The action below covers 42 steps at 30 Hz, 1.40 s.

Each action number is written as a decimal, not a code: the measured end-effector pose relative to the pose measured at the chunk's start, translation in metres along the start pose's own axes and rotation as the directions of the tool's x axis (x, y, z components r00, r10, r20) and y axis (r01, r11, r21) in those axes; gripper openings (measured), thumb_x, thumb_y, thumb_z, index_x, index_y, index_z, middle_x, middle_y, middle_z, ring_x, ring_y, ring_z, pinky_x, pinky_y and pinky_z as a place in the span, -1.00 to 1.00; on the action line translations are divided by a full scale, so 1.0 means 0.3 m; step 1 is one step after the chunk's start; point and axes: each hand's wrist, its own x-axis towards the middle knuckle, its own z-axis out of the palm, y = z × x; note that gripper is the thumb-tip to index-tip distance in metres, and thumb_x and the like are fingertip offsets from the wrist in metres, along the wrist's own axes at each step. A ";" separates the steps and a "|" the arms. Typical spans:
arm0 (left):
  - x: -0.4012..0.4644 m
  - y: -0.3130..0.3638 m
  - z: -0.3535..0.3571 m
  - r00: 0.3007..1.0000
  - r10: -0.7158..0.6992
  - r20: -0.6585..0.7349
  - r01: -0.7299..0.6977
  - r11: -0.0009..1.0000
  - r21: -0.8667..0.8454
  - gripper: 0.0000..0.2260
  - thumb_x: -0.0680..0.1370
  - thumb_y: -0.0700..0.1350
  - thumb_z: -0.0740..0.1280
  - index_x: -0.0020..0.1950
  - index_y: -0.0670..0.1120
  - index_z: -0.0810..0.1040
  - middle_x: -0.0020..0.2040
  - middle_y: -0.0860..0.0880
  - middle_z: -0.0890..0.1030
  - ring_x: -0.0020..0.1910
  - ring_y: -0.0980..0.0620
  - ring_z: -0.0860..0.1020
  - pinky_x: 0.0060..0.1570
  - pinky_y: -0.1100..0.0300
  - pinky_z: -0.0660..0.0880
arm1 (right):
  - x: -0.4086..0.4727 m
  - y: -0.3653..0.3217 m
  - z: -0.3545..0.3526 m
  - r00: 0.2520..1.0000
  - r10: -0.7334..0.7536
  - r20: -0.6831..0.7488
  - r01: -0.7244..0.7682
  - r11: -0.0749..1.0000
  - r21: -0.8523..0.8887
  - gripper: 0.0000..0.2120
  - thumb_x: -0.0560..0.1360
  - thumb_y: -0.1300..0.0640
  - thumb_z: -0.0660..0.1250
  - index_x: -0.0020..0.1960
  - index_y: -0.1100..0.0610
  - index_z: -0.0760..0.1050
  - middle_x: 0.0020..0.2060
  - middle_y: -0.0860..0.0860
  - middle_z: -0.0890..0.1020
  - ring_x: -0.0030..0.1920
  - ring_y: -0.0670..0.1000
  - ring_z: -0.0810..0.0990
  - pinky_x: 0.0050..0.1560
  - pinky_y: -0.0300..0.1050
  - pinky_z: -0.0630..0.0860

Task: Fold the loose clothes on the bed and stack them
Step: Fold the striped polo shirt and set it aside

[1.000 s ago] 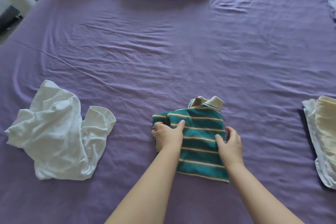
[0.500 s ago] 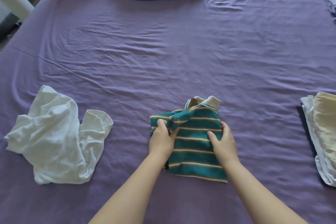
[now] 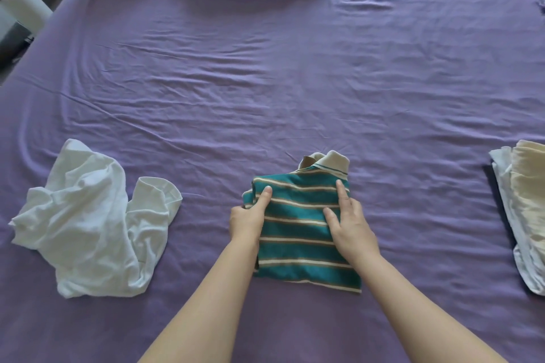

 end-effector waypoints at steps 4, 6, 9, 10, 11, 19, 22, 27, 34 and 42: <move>-0.019 -0.015 0.008 0.987 0.146 0.064 -0.156 0.969 0.191 -0.49 0.33 0.32 0.40 0.02 -0.06 0.53 0.05 -0.06 0.61 0.05 -0.07 0.56 0.15 -0.02 0.49 | -0.012 0.034 -0.022 0.997 -0.030 0.067 0.021 0.993 0.119 -0.41 0.57 0.03 0.17 0.48 -0.26 -0.03 0.36 0.00 0.24 0.19 0.05 0.44 0.13 -0.04 0.42; -0.046 -0.005 0.016 0.954 0.296 0.042 -0.292 0.892 0.346 -0.56 0.44 0.32 0.28 0.00 -0.05 0.44 0.04 -0.05 0.57 0.02 -0.05 0.52 0.09 0.01 0.47 | -0.018 0.049 -0.053 0.995 -0.077 0.069 0.066 0.986 0.151 -0.43 0.56 0.07 0.20 0.48 -0.20 0.06 0.41 -0.02 0.22 0.27 0.02 0.40 0.18 -0.09 0.37; -0.113 0.031 0.049 0.910 0.411 0.061 -0.382 0.770 0.511 -0.55 0.52 0.32 0.11 0.03 -0.08 0.32 -0.02 -0.03 0.50 -0.05 -0.07 0.50 -0.05 0.02 0.45 | -0.030 0.067 -0.119 0.990 -0.134 0.031 0.130 0.984 0.122 -0.43 0.56 0.08 0.22 0.48 -0.18 0.09 0.47 -0.04 0.18 0.34 0.04 0.37 0.23 -0.07 0.38; -0.137 0.044 0.068 0.895 0.439 0.077 -0.408 0.737 0.540 -0.55 0.53 0.32 0.07 0.03 -0.08 0.30 -0.07 -0.01 0.49 -0.11 -0.04 0.49 -0.11 0.05 0.42 | -0.034 0.073 -0.146 0.989 -0.146 0.009 0.144 0.983 0.114 -0.43 0.56 0.08 0.22 0.48 -0.19 0.08 0.48 -0.04 0.17 0.36 0.03 0.36 0.23 -0.07 0.37; -0.162 0.057 0.092 0.879 0.467 0.093 -0.435 0.709 0.555 -0.56 0.54 0.31 0.04 0.02 -0.08 0.28 -0.12 0.01 0.48 -0.16 -0.01 0.48 -0.16 0.06 0.40 | -0.038 0.082 -0.178 0.988 -0.153 -0.017 0.154 0.982 0.109 -0.44 0.56 0.08 0.22 0.48 -0.19 0.08 0.49 -0.05 0.16 0.39 0.01 0.32 0.23 -0.09 0.36; -0.381 0.147 0.429 0.833 0.473 0.289 -0.553 0.743 0.377 -0.55 0.52 0.31 0.08 0.08 -0.07 0.28 -0.13 0.08 0.45 -0.14 0.09 0.48 -0.12 0.08 0.41 | -0.093 0.261 -0.595 0.983 -0.106 -0.150 0.118 0.990 0.072 -0.41 0.56 0.09 0.24 0.49 -0.18 0.06 0.51 -0.04 0.15 0.41 -0.04 0.30 0.32 -0.06 0.34; -0.466 0.154 0.599 0.838 0.418 0.350 -0.514 0.821 0.250 -0.54 0.48 0.32 0.17 0.06 -0.07 0.31 -0.11 0.05 0.48 -0.14 0.12 0.47 -0.22 0.15 0.39 | -0.123 0.356 -0.759 0.974 -0.052 -0.222 0.084 0.987 0.136 -0.40 0.52 0.11 0.30 0.46 -0.17 0.14 0.48 -0.05 0.22 0.01 -0.19 0.48 0.17 -0.35 0.34; -0.593 0.143 0.874 0.817 0.354 0.455 -0.439 0.894 0.093 -0.61 0.44 0.28 0.28 -0.05 -0.03 0.35 -0.06 -0.05 0.55 -0.09 0.03 0.55 -0.21 0.10 0.49 | -0.159 0.547 -0.974 0.934 0.008 -0.357 0.078 0.971 0.226 -0.40 0.48 0.17 0.37 0.43 -0.13 0.23 0.39 -0.05 0.35 -0.02 -0.51 0.39 -0.07 -0.69 0.23; -0.682 0.092 1.189 0.801 0.287 0.526 -0.369 0.928 0.055 -0.52 0.49 0.27 0.25 0.13 -0.11 0.33 0.00 -0.07 0.56 -0.02 -0.04 0.56 0.02 -0.03 0.53 | -0.135 0.800 -1.179 0.919 0.068 -0.389 0.005 0.983 0.183 -0.40 0.47 0.20 0.38 0.42 -0.12 0.26 0.39 -0.01 0.36 0.07 -0.17 0.43 -0.05 -0.66 0.22; -0.632 -0.002 1.346 0.853 0.211 0.477 -0.341 0.918 0.204 -0.63 0.56 0.17 0.21 0.11 -0.12 0.31 0.05 -0.07 0.51 -0.14 0.09 0.47 -0.16 0.14 0.38 | -0.035 1.021 -1.115 0.961 0.110 -0.255 -0.058 0.978 0.202 -0.39 0.50 0.16 0.34 0.46 -0.11 0.19 0.45 -0.02 0.27 0.13 -0.08 0.47 0.13 -0.31 0.30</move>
